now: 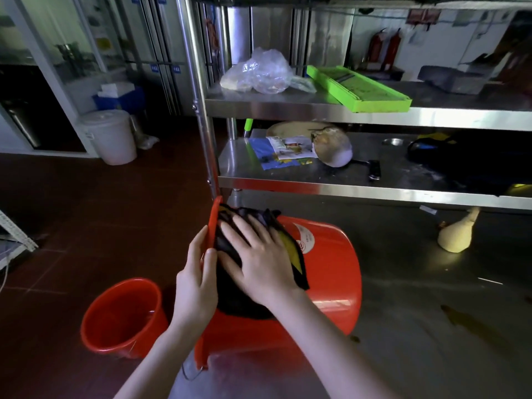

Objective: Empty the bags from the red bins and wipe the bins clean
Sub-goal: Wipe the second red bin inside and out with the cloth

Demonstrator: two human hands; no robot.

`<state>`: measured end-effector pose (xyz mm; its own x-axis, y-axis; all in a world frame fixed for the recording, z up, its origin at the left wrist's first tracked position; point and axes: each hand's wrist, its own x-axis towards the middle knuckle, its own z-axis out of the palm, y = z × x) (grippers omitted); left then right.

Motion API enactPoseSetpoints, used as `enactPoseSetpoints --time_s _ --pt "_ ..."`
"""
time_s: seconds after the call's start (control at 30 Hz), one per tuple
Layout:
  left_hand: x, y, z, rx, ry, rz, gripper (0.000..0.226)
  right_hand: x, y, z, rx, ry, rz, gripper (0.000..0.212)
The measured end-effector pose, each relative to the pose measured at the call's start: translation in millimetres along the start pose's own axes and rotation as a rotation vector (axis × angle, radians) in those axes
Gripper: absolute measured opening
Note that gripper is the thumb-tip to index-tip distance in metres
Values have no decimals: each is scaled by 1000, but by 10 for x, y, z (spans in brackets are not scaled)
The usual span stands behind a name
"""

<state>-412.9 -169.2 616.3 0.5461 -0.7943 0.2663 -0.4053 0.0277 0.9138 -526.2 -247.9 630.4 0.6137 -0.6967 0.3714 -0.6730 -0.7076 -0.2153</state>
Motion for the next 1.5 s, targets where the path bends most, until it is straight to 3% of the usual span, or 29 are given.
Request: enactPoseSetpoints --time_s 0.1,0.23,0.3,0.33,0.47,0.6,0.73,0.8,0.93,1.03,1.1,1.2,1.3,1.4,1.5 --pt "-134 -30 -26 -17 -20 16 39 -152 548 -145 -62 25 227 53" --pt "-334 -120 -76 -9 -15 33 44 -189 1350 -399 155 -223 688 54" --pt "-395 -185 -96 -13 -14 52 41 -92 1419 -434 187 -283 779 49" --pt "-391 -207 -103 -20 -14 49 41 -16 1304 -403 151 -273 739 49" --pt "-267 -194 -117 -22 -38 14 44 194 323 -164 28 -127 297 49" --pt "-10 -61 -188 -63 -60 -61 26 -19 -321 45 -58 14 46 56" --pt "579 199 46 23 -67 -238 49 -213 -241 104 -28 75 30 58" --pt "626 306 210 89 -45 -202 48 -217 -87 37 8 69 34 59" --pt "298 315 195 74 10 -131 42 -315 568 -161 -94 47 306 57" --pt "-28 248 82 -8 -13 -101 39 -348 1162 -388 -22 -174 579 55" --pt "-215 164 61 -2 4 -63 39 -266 1310 -479 16 -319 649 56" --pt "-273 116 64 -4 21 -64 42 -48 953 -422 -112 -327 510 63" --pt "-108 101 71 7 29 -48 43 60 265 -224 -62 -106 260 51" --pt "8 100 69 38 44 -36 41 -14 -105 -78 -44 -16 21 55" --pt "-71 76 64 48 58 -15 39 -132 120 -92 -30 22 50 57"
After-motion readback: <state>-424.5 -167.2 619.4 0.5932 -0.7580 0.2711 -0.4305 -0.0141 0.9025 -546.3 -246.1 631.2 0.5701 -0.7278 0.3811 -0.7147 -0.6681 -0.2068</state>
